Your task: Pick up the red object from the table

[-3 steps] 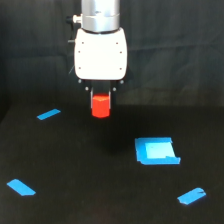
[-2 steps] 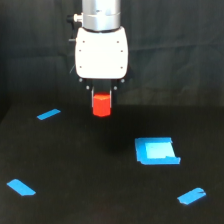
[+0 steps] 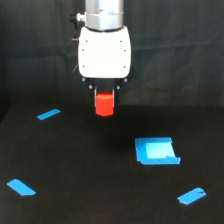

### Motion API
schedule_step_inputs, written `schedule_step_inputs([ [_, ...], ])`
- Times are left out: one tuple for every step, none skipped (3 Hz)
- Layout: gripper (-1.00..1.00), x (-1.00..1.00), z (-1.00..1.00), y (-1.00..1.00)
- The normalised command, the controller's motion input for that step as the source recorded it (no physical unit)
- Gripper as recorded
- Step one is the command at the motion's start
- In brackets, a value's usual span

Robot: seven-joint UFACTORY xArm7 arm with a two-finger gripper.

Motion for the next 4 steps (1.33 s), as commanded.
schedule_step_inputs([
  [-0.99,0.14,0.0,-0.09],
  [-1.0,0.1,0.07,-0.03],
  [-1.0,0.05,0.02,-0.08],
  [-0.96,0.16,-0.08,-0.07],
])
